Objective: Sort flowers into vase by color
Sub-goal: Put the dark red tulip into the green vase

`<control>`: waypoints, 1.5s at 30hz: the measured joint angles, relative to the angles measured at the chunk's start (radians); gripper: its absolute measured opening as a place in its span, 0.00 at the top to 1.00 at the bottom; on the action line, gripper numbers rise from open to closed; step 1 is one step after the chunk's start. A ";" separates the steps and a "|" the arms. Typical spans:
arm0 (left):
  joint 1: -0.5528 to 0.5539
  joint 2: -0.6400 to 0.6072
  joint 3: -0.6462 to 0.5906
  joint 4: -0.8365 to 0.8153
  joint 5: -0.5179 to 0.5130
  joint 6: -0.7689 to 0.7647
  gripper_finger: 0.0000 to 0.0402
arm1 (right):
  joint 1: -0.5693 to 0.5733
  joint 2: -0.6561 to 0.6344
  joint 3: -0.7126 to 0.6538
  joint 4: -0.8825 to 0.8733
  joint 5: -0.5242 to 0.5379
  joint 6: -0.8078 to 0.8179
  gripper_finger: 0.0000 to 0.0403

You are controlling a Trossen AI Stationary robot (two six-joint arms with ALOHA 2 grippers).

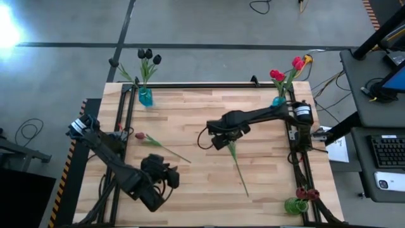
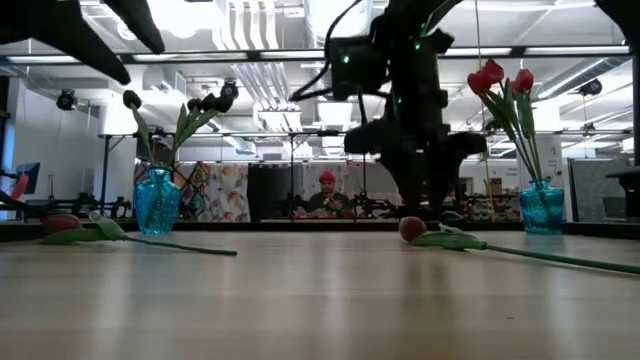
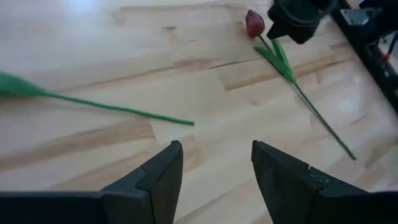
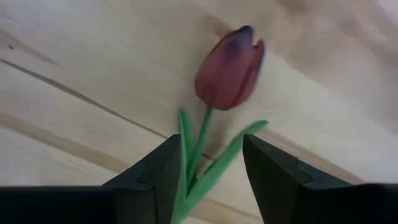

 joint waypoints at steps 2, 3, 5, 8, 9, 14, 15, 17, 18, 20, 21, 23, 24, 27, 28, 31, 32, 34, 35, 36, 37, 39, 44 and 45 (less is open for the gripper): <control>-0.006 0.000 -0.018 0.017 -0.005 -0.029 0.55 | -0.014 0.015 -0.003 0.014 -0.039 -0.007 0.61; -0.006 0.000 -0.027 0.026 -0.006 -0.034 0.55 | -0.018 0.023 -0.003 0.017 -0.053 -0.011 0.62; -0.005 0.000 -0.040 0.040 -0.006 -0.036 0.55 | -0.021 0.039 -0.003 0.023 -0.059 -0.026 0.65; -0.002 0.000 -0.051 0.051 -0.007 -0.044 0.55 | -0.026 0.071 -0.003 0.037 -0.061 -0.034 0.70; -0.002 0.000 -0.053 0.052 -0.007 -0.047 0.55 | -0.027 0.081 -0.003 0.040 -0.061 -0.037 0.71; -0.002 0.000 -0.054 0.057 -0.010 -0.058 0.55 | -0.031 0.121 0.000 0.058 -0.060 -0.042 0.80; -0.001 0.000 -0.054 0.063 -0.026 -0.059 0.55 | -0.031 0.124 0.000 0.062 -0.056 -0.043 0.82; -0.008 0.000 -0.055 0.089 -0.098 -0.059 0.55 | -0.030 0.127 0.000 0.072 -0.052 -0.055 0.86; -0.012 0.000 -0.055 0.104 -0.146 -0.059 0.55 | -0.030 0.123 0.000 0.075 -0.052 -0.058 0.89; -0.018 0.000 -0.055 0.132 -0.233 -0.059 0.55 | -0.030 0.115 -0.002 0.088 -0.049 -0.063 0.94; -0.020 0.000 -0.053 0.141 -0.262 -0.059 0.55 | -0.030 0.108 -0.003 0.095 -0.043 -0.065 0.96; -0.020 0.000 -0.048 0.155 -0.294 -0.055 0.55 | -0.032 0.099 -0.004 0.114 -0.029 -0.068 0.97; -0.019 0.000 -0.046 0.161 -0.297 -0.043 0.55 | -0.033 0.088 -0.004 0.114 -0.028 -0.071 0.97; -0.018 0.000 -0.046 0.215 -0.296 0.046 0.55 | -0.024 0.031 -0.006 0.109 -0.025 -0.074 0.97; -0.019 0.000 -0.046 0.244 -0.292 0.090 0.55 | -0.014 0.002 -0.005 0.112 -0.024 -0.073 0.97; -0.020 0.001 -0.036 0.327 -0.247 0.242 0.55 | 0.030 -0.102 -0.004 0.123 -0.029 -0.074 0.98; -0.020 0.001 -0.030 0.352 -0.235 0.292 0.55 | 0.046 -0.145 -0.004 0.131 -0.032 -0.072 0.98; -0.019 0.005 -0.019 0.383 -0.227 0.377 0.55 | 0.082 -0.234 -0.004 0.168 -0.033 -0.068 0.98; -0.019 0.008 -0.011 0.382 -0.221 0.408 0.55 | 0.099 -0.281 -0.004 0.198 -0.033 -0.068 0.98; -0.018 0.012 -0.004 0.380 -0.210 0.432 0.55 | 0.119 -0.323 -0.004 0.228 -0.033 -0.068 0.98; -0.016 0.015 0.005 0.379 -0.205 0.451 0.55 | 0.138 -0.370 -0.004 0.263 -0.033 -0.073 0.98; -0.016 0.021 0.022 0.380 -0.202 0.473 0.55 | 0.181 -0.450 -0.004 0.338 -0.029 -0.094 0.98; -0.007 0.039 0.062 0.384 -0.191 0.560 0.56 | 0.272 -0.613 -0.003 0.544 -0.019 -0.136 0.98; -0.006 0.042 0.075 0.403 -0.186 0.562 0.56 | 0.289 -0.637 -0.003 0.581 -0.018 -0.141 0.98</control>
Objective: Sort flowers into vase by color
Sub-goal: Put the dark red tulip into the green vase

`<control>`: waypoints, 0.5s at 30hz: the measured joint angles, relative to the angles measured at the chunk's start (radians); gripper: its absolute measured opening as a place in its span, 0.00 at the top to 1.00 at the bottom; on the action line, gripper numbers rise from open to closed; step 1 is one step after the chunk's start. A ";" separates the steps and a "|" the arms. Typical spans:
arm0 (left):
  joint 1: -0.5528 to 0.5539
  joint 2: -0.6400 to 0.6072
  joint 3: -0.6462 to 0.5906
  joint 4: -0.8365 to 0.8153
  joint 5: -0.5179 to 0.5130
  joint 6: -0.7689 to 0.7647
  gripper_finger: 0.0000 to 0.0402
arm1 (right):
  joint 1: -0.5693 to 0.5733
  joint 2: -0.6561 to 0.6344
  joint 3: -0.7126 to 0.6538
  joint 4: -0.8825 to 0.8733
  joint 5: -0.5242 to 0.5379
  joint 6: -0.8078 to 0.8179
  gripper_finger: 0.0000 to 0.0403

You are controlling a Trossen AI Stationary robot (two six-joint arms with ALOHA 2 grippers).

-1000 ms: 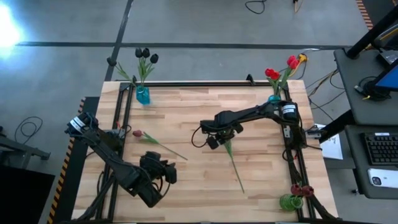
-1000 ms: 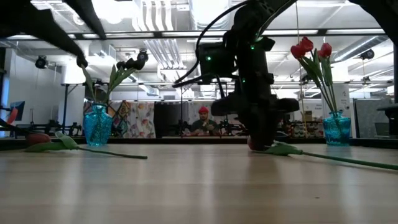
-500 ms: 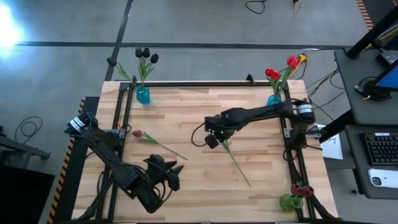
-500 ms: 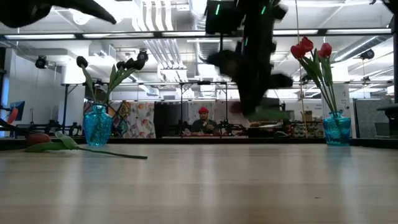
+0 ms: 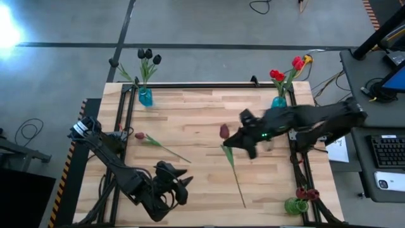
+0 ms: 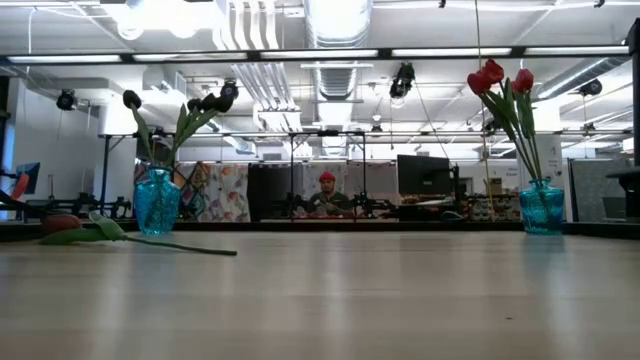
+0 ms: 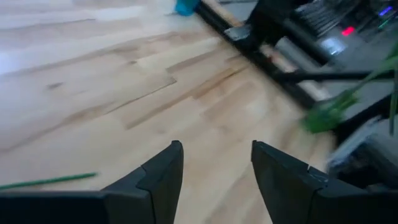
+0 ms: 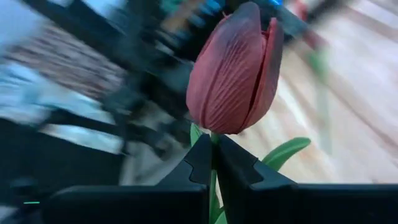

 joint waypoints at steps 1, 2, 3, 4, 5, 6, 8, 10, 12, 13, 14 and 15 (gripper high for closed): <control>0.000 0.004 0.015 0.024 -0.001 0.012 0.56 | 0.014 -0.021 0.000 0.038 0.000 -0.004 0.98; 0.000 0.010 0.030 0.038 -0.003 0.038 0.56 | 0.027 -0.038 0.000 0.078 0.000 -0.011 0.98; 0.000 0.016 0.045 0.045 -0.003 0.067 0.56 | 0.041 -0.053 0.000 0.118 -0.001 -0.018 0.98; 0.000 0.025 0.060 0.053 -0.003 0.093 0.56 | 0.056 -0.065 0.000 0.153 -0.006 -0.027 0.98; 0.000 0.033 0.079 0.059 -0.003 0.112 0.56 | 0.070 -0.076 0.000 0.189 -0.019 -0.040 0.98; 0.000 0.038 0.097 0.061 -0.007 0.122 0.56 | 0.084 -0.083 0.000 0.225 -0.037 -0.050 0.98; 0.000 0.046 0.136 0.061 -0.039 0.127 0.56 | 0.112 -0.091 0.000 0.301 -0.078 -0.072 0.98; 0.000 0.060 0.170 0.061 -0.075 0.136 0.56 | 0.149 -0.090 0.000 0.378 -0.130 -0.085 0.98; 0.000 0.078 0.202 0.059 -0.093 0.141 0.56 | 0.188 -0.081 0.000 0.468 -0.188 -0.100 0.98; 0.000 0.084 0.217 0.056 -0.099 0.141 0.56 | 0.210 -0.076 0.000 0.503 -0.216 -0.103 0.98; 0.001 0.090 0.232 0.054 -0.103 0.141 0.56 | 0.232 -0.069 0.000 0.545 -0.242 -0.106 0.98; 0.002 0.094 0.250 0.056 -0.108 0.141 0.56 | 0.251 -0.066 0.000 0.577 -0.268 -0.108 0.98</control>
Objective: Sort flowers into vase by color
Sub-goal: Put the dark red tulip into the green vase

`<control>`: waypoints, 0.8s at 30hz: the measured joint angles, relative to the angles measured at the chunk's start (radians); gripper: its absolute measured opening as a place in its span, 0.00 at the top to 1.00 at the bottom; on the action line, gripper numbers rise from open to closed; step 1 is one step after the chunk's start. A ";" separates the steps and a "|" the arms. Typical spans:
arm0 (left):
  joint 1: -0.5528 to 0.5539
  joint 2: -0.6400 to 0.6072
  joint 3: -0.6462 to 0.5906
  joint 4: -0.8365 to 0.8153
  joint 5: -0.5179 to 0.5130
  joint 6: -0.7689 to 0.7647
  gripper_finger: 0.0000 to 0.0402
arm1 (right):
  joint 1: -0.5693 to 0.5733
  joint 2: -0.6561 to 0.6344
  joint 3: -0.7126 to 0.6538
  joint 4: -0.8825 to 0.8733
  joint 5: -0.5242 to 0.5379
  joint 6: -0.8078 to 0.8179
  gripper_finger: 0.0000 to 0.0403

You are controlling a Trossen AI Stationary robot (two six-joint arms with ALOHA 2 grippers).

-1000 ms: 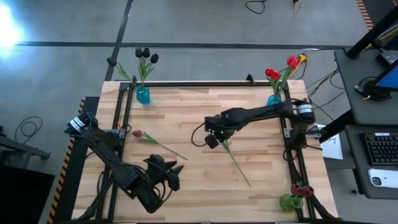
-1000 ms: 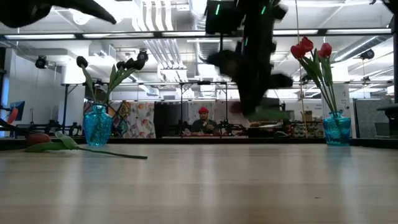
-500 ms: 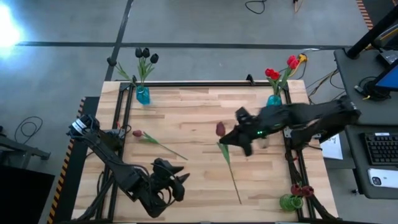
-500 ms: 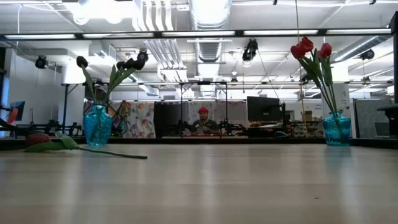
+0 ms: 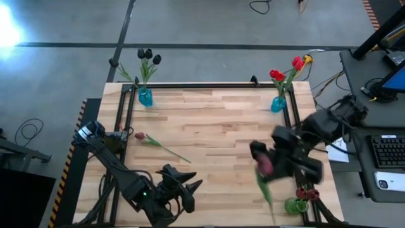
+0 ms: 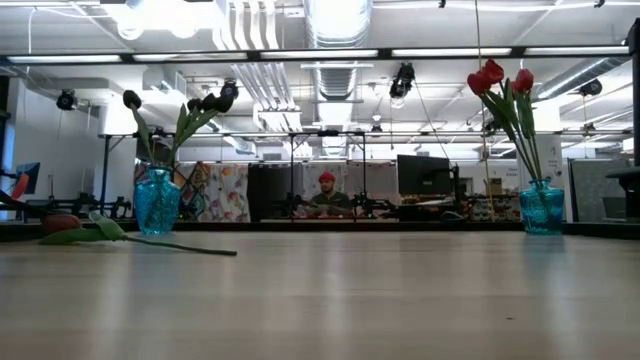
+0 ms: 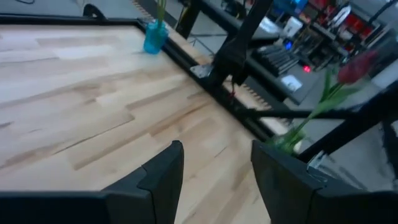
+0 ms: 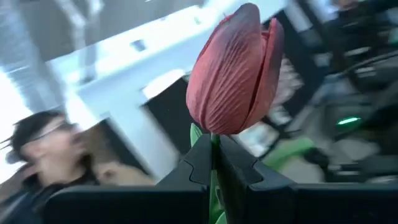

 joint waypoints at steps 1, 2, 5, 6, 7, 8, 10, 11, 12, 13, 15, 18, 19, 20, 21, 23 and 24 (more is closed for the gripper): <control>0.000 0.005 0.016 0.000 -0.006 -0.001 0.56 | 0.021 0.004 0.000 0.023 -0.019 0.000 0.98; 0.000 0.008 0.031 0.001 -0.011 -0.001 0.56 | 0.043 0.008 0.000 0.050 -0.035 -0.002 0.98; 0.000 0.019 0.059 0.000 -0.010 0.000 0.56 | 0.100 0.011 0.000 0.091 -0.078 -0.038 0.98; 0.000 0.020 0.065 0.000 -0.012 -0.002 0.56 | 0.118 0.010 0.000 0.095 -0.080 -0.046 0.98; 0.000 0.020 0.071 -0.001 -0.017 -0.005 0.56 | 0.133 0.009 0.000 0.097 -0.081 -0.056 0.98; 0.000 0.020 0.075 0.005 -0.025 -0.009 0.56 | 0.147 0.006 0.000 0.097 -0.084 -0.071 0.98; 0.000 0.019 0.075 0.011 -0.029 -0.024 0.56 | 0.173 0.001 0.000 0.098 -0.086 -0.089 0.98; 0.000 0.019 0.075 0.010 -0.029 -0.032 0.56 | 0.184 -0.004 0.000 0.096 -0.085 -0.094 0.98; 0.000 0.019 0.075 0.010 -0.028 -0.035 0.56 | 0.196 -0.007 0.000 0.098 -0.084 -0.097 0.98; 0.000 0.020 0.075 0.009 -0.028 -0.037 0.56 | 0.206 -0.011 0.000 0.098 -0.084 -0.099 0.98; 0.002 0.023 0.075 0.011 -0.030 -0.043 0.56 | 0.223 -0.017 0.000 0.102 -0.082 -0.105 0.98; 0.003 0.036 0.075 0.010 -0.042 -0.045 0.56 | 0.240 -0.023 0.000 0.113 -0.081 -0.106 0.98; 0.003 0.040 0.075 0.009 -0.047 -0.046 0.56 | 0.243 -0.025 0.000 0.117 -0.080 -0.107 0.98; 0.003 0.042 0.075 0.010 -0.051 -0.046 0.56 | 0.243 -0.030 0.000 0.118 -0.080 -0.107 0.98; 0.004 0.044 0.075 0.010 -0.053 -0.046 0.56 | 0.243 -0.034 0.000 0.120 -0.080 -0.107 0.98; 0.004 0.049 0.075 0.011 -0.055 -0.046 0.56 | 0.242 -0.043 0.000 0.127 -0.081 -0.099 0.98; 0.004 0.053 0.075 0.010 -0.055 -0.047 0.56 | 0.242 -0.047 0.000 0.133 -0.084 -0.094 0.98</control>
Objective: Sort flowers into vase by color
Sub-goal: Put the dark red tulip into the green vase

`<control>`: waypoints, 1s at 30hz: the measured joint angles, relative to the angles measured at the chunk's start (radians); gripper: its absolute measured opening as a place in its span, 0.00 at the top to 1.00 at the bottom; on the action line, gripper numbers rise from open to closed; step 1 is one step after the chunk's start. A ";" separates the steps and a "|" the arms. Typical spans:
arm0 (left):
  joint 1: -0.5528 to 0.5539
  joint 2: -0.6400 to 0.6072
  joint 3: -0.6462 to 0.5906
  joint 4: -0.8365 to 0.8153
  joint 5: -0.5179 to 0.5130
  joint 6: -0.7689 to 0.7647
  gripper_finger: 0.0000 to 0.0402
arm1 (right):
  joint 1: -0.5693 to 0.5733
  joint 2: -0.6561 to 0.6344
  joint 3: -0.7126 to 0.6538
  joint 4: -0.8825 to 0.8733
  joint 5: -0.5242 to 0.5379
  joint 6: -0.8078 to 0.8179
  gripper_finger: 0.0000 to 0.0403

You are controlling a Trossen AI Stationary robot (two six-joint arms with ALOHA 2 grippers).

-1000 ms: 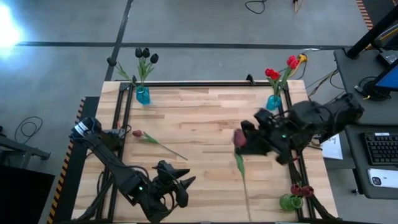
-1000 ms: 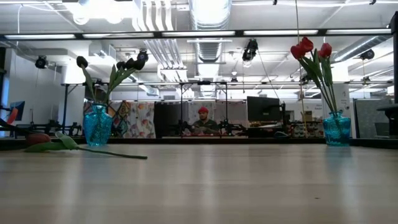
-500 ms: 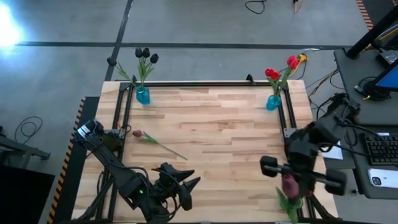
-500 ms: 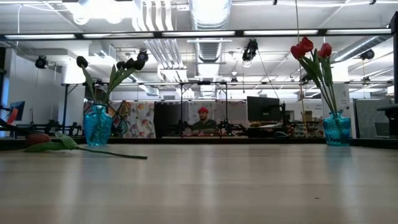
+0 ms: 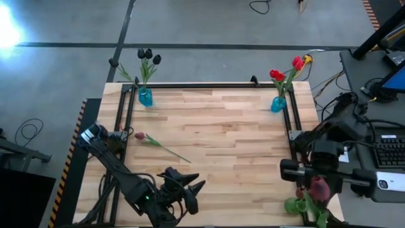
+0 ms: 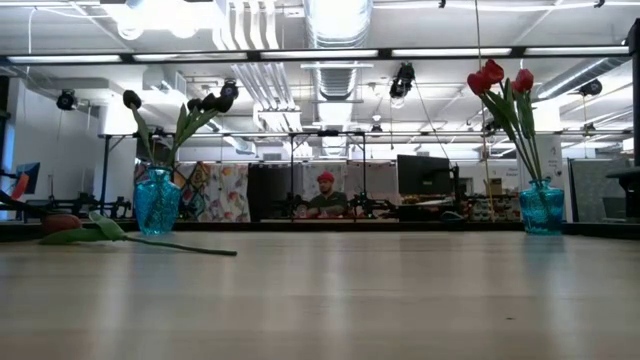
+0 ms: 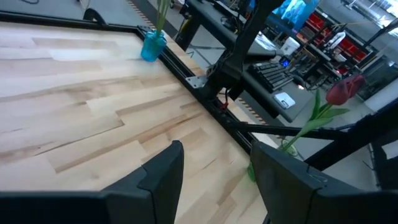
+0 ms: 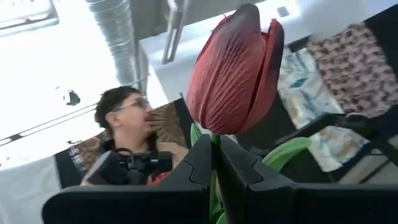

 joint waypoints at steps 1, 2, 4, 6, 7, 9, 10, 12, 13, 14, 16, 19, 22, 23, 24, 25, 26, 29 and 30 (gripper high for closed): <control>0.000 0.004 0.000 0.000 0.000 -0.005 0.56 | 0.000 -0.005 0.000 0.001 -0.013 0.004 0.98; 0.000 0.008 0.000 0.000 0.001 -0.007 0.56 | 0.002 -0.010 0.000 0.001 -0.027 0.010 0.98; 0.000 0.011 0.000 -0.001 0.001 -0.009 0.56 | 0.013 -0.022 0.000 0.001 -0.045 0.016 0.98; 0.000 0.013 0.000 0.000 0.001 -0.014 0.56 | 0.027 -0.033 0.000 0.001 -0.054 0.016 0.98; 0.000 0.015 0.000 0.000 0.001 -0.014 0.56 | 0.032 -0.037 0.000 0.001 -0.069 0.013 0.98; 0.000 0.017 0.000 -0.001 0.001 -0.014 0.56 | 0.039 -0.039 0.000 0.001 -0.079 0.004 0.98; 0.001 0.017 -0.001 -0.001 0.001 -0.014 0.56 | 0.040 -0.039 0.000 0.000 -0.079 0.001 0.98; 0.002 0.017 -0.001 -0.002 -0.008 -0.014 0.56 | 0.040 -0.038 -0.001 -0.008 -0.079 -0.001 0.98; 0.002 0.017 -0.001 -0.003 -0.018 -0.014 0.56 | 0.040 -0.037 -0.004 -0.007 -0.079 -0.001 0.98; 0.002 0.017 -0.001 -0.004 -0.023 -0.014 0.56 | 0.039 -0.037 -0.007 -0.008 -0.078 -0.002 0.98; 0.002 0.017 -0.001 -0.008 -0.028 -0.014 0.56 | 0.039 -0.036 -0.017 -0.007 -0.078 -0.002 0.98; 0.002 0.017 -0.001 -0.008 -0.033 -0.014 0.56 | 0.040 -0.036 -0.032 -0.008 -0.097 -0.001 0.98; 0.002 0.017 -0.001 -0.008 -0.033 -0.014 0.56 | 0.043 -0.036 -0.037 -0.008 -0.101 -0.002 0.98; 0.002 0.017 -0.001 -0.008 -0.033 -0.014 0.56 | 0.045 -0.037 -0.037 -0.007 -0.100 -0.002 0.98; 0.002 0.017 -0.001 -0.008 -0.032 -0.014 0.56 | 0.045 -0.039 -0.037 -0.007 -0.101 -0.002 0.98; 0.002 0.017 -0.001 -0.008 -0.032 -0.014 0.56 | 0.045 -0.041 -0.037 -0.007 -0.101 -0.002 0.98; 0.002 0.017 -0.001 -0.008 -0.032 -0.014 0.56 | 0.045 -0.042 -0.037 -0.006 -0.101 -0.002 0.98; 0.002 0.017 -0.001 -0.008 -0.032 -0.018 0.56 | 0.053 -0.044 -0.037 -0.006 -0.115 -0.006 0.98; 0.002 0.017 -0.001 -0.008 -0.032 -0.022 0.56 | 0.060 -0.044 -0.037 -0.006 -0.121 -0.008 0.98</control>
